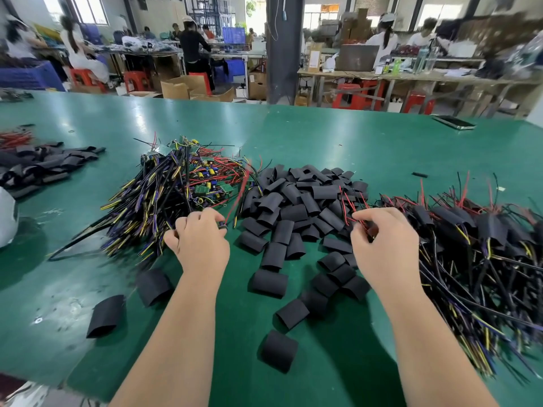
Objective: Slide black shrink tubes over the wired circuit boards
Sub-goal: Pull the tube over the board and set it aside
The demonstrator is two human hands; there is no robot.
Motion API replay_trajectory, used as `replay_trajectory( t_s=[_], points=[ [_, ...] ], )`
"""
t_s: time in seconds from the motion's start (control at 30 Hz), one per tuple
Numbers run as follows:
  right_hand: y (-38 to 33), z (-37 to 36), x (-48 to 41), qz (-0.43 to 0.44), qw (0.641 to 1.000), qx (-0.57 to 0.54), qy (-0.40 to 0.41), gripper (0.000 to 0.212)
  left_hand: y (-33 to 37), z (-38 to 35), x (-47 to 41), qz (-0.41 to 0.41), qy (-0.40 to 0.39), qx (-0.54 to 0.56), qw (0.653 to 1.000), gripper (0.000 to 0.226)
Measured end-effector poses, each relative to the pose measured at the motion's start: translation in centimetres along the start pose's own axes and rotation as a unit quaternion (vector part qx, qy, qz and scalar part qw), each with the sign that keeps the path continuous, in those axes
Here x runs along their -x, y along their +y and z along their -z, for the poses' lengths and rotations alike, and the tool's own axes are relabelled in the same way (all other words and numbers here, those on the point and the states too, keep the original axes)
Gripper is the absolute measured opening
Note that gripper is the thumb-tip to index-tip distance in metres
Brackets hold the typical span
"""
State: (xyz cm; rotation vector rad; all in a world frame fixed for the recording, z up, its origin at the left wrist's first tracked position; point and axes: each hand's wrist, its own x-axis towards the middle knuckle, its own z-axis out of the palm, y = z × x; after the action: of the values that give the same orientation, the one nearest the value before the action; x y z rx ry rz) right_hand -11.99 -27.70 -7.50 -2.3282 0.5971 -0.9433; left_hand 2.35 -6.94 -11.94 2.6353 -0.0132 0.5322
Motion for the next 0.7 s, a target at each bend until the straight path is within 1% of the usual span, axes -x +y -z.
replay_trajectory(
  t_s=[0.07,0.13,0.2,0.23,0.3,0.33,0.37,0.4,0.47,0.53,0.6,0.63,0.7],
  points=[
    [-0.5,-0.4,0.3,0.005,0.999,-0.034,-0.018,0.017,0.4,0.6,0.2,-0.036,0.032,0.058,0.997,0.012],
    [-1.0,-1.0,0.6,-0.013,0.995,-0.086,-0.054,0.017,1.2,1.5,0.8,-0.112,0.07,0.118,0.984,0.009],
    [-1.4,-1.6,1.0,-0.044,0.976,-0.172,-0.126,0.018,2.2,2.2,1.8,-0.201,0.1,0.153,0.962,0.01],
    [-1.7,-2.0,1.2,-0.059,0.956,-0.23,-0.171,0.022,2.7,2.5,2.3,-0.242,0.103,0.158,0.952,0.011],
    [-2.2,-2.7,1.7,-0.07,0.911,-0.331,-0.235,0.038,3.7,2.6,3.3,-0.324,0.076,0.156,0.93,0.015],
    [-2.4,-3.1,1.9,-0.067,0.898,-0.359,-0.244,0.042,4.1,2.5,3.7,-0.361,0.051,0.157,0.918,0.018],
    [-2.5,-3.4,2.0,-0.061,0.894,-0.373,-0.239,0.041,4.5,2.5,4.1,-0.389,0.026,0.158,0.907,0.023],
    [-2.5,-3.7,2.1,-0.057,0.9,-0.37,-0.224,0.036,4.9,2.5,4.4,-0.405,0.007,0.165,0.9,0.027],
    [-2.5,-4.1,2.2,-0.057,0.918,-0.343,-0.189,0.019,5.4,2.4,4.8,-0.398,-0.011,0.199,0.895,0.029],
    [-2.2,-4.3,2.2,-0.07,0.926,-0.333,-0.162,0.012,5.3,2.3,4.9,-0.35,-0.041,0.257,0.9,0.041],
    [-2.0,-4.2,2.0,-0.079,0.916,-0.37,-0.136,0.011,4.7,2.3,4.8,-0.295,-0.095,0.318,0.896,0.059],
    [-1.9,-4.0,2.0,-0.073,0.907,-0.394,-0.127,0.01,4.5,2.3,4.8,-0.271,-0.118,0.333,0.896,0.064],
    [-1.9,-3.7,1.9,-0.057,0.898,-0.419,-0.119,0.012,4.3,2.3,4.5,-0.254,-0.136,0.317,0.904,0.063]
  ],
)
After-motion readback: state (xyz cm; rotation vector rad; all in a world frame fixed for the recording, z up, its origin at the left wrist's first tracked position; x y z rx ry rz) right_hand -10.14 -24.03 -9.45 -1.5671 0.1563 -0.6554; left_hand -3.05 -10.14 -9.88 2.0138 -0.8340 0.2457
